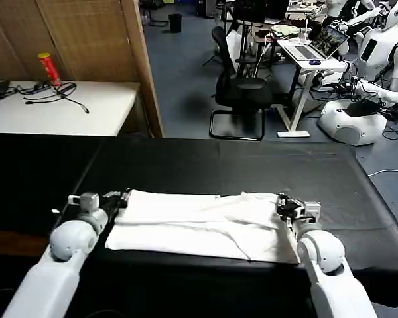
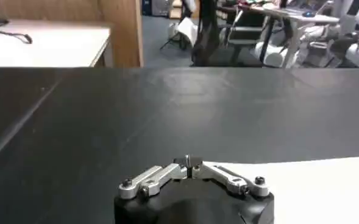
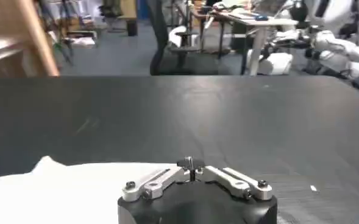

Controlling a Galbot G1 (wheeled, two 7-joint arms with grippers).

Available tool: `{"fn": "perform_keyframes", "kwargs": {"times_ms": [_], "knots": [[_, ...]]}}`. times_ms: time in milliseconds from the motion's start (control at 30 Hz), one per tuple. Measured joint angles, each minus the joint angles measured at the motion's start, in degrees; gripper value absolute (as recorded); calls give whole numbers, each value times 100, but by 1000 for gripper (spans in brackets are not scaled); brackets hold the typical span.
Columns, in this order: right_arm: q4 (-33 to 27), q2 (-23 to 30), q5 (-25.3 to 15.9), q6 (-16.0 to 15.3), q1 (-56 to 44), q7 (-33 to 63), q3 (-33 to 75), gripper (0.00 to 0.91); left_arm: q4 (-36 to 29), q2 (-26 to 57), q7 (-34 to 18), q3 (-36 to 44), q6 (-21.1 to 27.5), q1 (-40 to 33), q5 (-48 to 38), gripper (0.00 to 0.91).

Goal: Fold and organize the clothes.

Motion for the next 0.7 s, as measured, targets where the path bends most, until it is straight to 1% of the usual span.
{"fn": "perform_keyframes", "kwargs": {"times_ms": [267, 333, 467, 600, 700], "knots": [[527, -407, 389, -61, -235, -9, 279, 878, -237, 287, -20, -295, -64, 204, -169, 878], [730, -451, 505, -61, -353, -87, 379, 878, -359, 343, 64, -413, -63, 313, -291, 878], [1161, -463, 753, -41, -655, -147, 609, 878, -699, 247, 233, -704, -157, 707, -260, 878], [1530, -451, 772, 4, -935, -244, 791, 878, -1072, 44, 331, -917, -232, 1234, -103, 878], [1813, -440, 784, 47, -1145, -279, 936, 878, -1156, -96, 372, -991, -261, 1476, -65, 878]]}}
